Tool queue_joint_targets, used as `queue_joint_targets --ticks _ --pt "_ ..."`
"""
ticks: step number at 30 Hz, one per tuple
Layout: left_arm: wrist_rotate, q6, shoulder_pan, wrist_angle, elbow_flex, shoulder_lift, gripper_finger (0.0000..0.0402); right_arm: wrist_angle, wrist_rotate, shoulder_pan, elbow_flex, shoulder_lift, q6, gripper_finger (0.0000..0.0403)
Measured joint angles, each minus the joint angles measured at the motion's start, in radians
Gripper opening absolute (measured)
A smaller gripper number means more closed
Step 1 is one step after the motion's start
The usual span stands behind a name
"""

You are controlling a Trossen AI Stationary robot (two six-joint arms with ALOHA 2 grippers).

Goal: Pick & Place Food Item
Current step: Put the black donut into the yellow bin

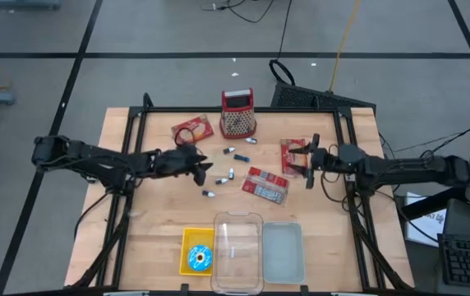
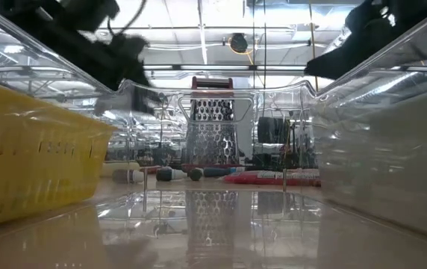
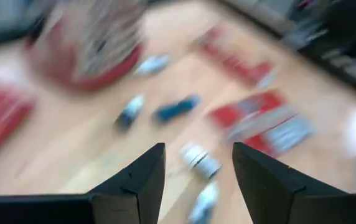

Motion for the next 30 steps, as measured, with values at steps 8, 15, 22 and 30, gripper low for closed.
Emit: queue_joint_targets --ticks 8,15,22,30 --pt "-0.003 -0.248 0.126 -0.3 0.0 0.0 0.0186 -0.006 -0.003 -0.084 -0.018 0.013 0.029 0.0211" --pt "-0.003 -0.279 0.228 -0.4 0.0 0.0 0.0186 -0.073 -0.003 -0.094 -0.018 0.021 0.113 0.021" --pt "0.0 -0.273 0.282 -0.483 0.0 0.0 0.0186 0.016 -0.002 -0.08 -0.099 0.028 0.24 0.0211" --pt "0.006 -0.197 0.282 -0.486 0.0 0.0 0.0186 0.31 0.0 -0.08 -0.238 0.028 0.265 0.0212"
